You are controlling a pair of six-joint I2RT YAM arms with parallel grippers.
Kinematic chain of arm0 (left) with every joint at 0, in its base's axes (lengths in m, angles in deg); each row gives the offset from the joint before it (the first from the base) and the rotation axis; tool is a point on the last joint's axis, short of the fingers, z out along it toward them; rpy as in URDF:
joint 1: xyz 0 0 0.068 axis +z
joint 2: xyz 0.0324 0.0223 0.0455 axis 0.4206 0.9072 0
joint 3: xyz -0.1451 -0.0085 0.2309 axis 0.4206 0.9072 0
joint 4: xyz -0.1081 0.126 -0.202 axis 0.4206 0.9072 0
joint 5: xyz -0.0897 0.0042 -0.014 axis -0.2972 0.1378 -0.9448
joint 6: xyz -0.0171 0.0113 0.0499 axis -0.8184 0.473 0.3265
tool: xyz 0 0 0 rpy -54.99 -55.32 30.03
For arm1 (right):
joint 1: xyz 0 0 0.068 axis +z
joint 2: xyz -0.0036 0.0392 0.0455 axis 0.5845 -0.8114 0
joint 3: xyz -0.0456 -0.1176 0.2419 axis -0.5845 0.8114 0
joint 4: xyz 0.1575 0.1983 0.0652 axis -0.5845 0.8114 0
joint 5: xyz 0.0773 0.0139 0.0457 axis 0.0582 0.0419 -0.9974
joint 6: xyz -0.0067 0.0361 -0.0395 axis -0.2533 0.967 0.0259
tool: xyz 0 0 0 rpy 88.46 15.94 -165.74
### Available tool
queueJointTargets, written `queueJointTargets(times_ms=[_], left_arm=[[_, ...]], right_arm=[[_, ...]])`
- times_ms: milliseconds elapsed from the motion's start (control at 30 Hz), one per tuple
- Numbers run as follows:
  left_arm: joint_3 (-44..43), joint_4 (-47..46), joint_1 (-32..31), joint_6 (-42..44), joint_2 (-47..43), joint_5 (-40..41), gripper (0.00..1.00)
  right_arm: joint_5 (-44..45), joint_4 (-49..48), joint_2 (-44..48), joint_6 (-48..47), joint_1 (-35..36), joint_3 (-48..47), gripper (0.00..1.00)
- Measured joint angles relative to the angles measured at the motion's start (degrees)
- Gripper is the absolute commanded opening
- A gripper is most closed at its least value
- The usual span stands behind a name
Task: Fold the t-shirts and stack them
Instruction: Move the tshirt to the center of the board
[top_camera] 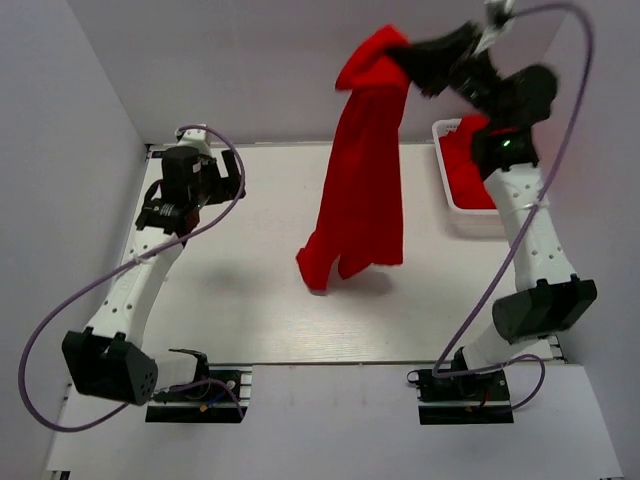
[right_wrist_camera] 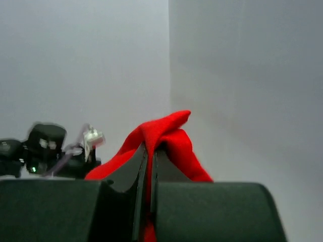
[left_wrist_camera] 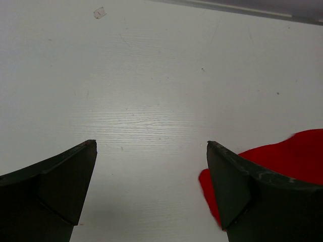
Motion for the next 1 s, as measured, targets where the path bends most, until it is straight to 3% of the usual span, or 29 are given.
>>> queueJointTargets(times_ms=[167, 200, 267, 300, 333, 467, 633, 800, 1000], left_arm=[[2.51, 0.92, 0.02, -2.27, -5.42, 1.09, 1.00], [2.54, 0.98, 0.04, -2.62, -5.53, 1.09, 1.00], [2.82, 1.18, 0.04, -3.23, -5.25, 1.03, 1.00], [3.06, 1.38, 0.04, -3.45, -4.81, 0.94, 1.00], [3.32, 1.49, 0.02, -3.65, -4.15, 0.79, 1.00], [3.58, 2.93, -0.13, -4.09, -0.20, 0.39, 1.00], [3.58, 5.20, -0.15, -4.28, 2.25, -0.44, 1.00], [3.58, 6.10, -0.15, -4.31, 2.21, -0.92, 1.00], [4.15, 5.79, -0.17, -4.74, 2.16, -3.54, 1.00]], right_arm=[[-1.79, -6.01, 6.32, 0.98, 2.32, 40.48, 0.00], [-1.53, -5.42, 6.36, -0.15, 2.89, 46.82, 0.04], [-0.28, -3.45, 6.36, -1.90, 3.78, 57.33, 0.40], [0.48, -1.73, 6.67, -3.80, 4.44, 62.23, 0.72], [0.94, 0.17, 6.91, -4.57, 4.94, 65.16, 0.90], [5.14, 9.49, 8.96, -10.95, 6.88, 67.93, 0.90], [17.53, 17.94, 15.74, -15.23, 6.95, 62.49, 0.90], [27.76, 21.44, 20.24, -17.00, 6.78, 57.31, 0.90], [33.62, 26.88, 22.08, -18.40, 6.82, 57.27, 0.90]])
